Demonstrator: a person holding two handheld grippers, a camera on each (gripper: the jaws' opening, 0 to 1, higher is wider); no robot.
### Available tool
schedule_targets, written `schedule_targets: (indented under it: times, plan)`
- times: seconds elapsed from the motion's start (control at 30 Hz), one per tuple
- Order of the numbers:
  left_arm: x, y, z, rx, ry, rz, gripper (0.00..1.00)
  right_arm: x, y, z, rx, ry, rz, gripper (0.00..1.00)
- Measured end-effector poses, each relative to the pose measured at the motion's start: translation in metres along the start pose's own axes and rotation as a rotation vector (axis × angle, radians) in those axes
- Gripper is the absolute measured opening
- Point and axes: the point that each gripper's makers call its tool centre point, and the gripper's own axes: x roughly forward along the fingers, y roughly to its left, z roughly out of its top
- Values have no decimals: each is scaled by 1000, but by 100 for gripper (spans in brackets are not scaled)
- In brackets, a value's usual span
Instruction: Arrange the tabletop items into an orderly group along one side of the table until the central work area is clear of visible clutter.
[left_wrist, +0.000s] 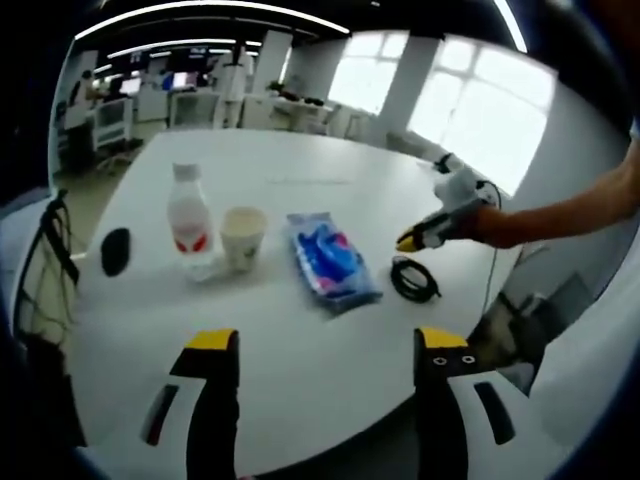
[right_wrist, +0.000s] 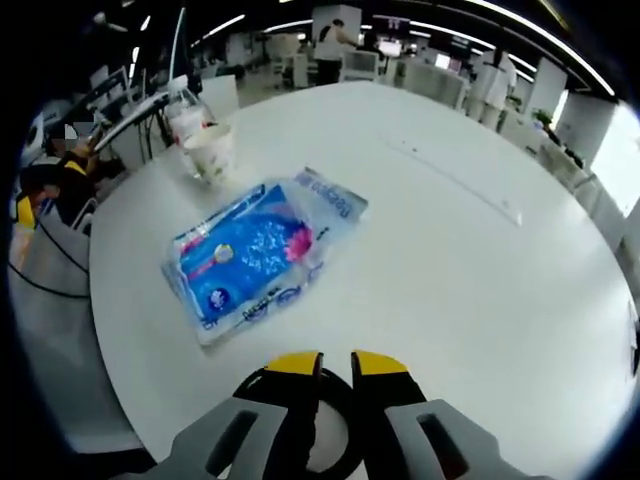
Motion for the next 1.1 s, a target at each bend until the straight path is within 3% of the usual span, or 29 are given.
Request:
schedule_targets:
  times: [0.27, 0.73, 0.97, 1.1]
  plan:
    - [4, -3, -3, 4, 5, -7, 71, 10, 9, 31, -49, -28, 34, 9]
    - [-12, 12, 5, 36, -5, 17, 74, 39, 35, 96, -124, -58, 143, 14]
    - [-17, 19, 6, 35, -9, 30, 74, 53, 41, 98, -229, 7, 171, 13]
    - [-20, 19, 9, 32, -12, 35, 74, 60, 38, 102, -236, 18, 178, 12]
